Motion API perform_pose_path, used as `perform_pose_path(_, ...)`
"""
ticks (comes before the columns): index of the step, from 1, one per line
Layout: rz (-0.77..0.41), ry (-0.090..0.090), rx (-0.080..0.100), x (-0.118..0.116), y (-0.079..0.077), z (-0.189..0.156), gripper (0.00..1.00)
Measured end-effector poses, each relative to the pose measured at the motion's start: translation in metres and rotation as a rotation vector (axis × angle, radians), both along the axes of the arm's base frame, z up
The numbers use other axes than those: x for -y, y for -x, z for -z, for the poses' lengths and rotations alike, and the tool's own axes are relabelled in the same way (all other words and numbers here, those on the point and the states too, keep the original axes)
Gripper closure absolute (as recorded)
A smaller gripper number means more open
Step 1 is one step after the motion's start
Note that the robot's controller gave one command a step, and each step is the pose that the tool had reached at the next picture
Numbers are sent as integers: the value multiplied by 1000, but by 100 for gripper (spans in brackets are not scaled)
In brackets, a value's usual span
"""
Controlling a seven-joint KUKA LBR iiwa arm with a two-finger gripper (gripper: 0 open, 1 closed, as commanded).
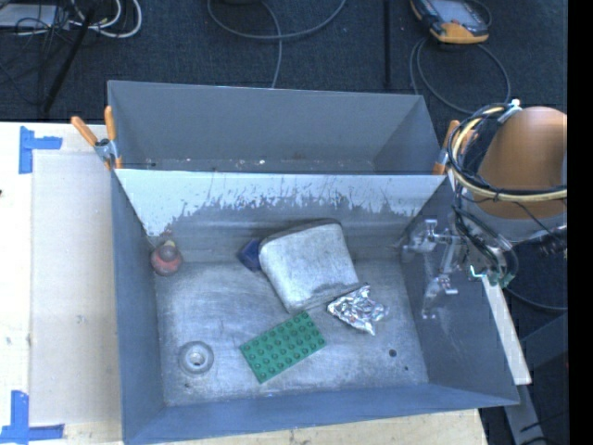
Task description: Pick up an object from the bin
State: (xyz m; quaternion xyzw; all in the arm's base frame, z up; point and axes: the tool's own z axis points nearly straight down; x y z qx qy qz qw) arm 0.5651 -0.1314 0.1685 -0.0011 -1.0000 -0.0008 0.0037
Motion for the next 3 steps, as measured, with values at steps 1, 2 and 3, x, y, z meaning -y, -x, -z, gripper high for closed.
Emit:
perform_pose_path(1,117,1,11,-31,-8,99,0)
perform_pose_path(2,232,4,14,-72,3,96,0)
perform_pose_path(3,189,3,16,-126,42,96,0)
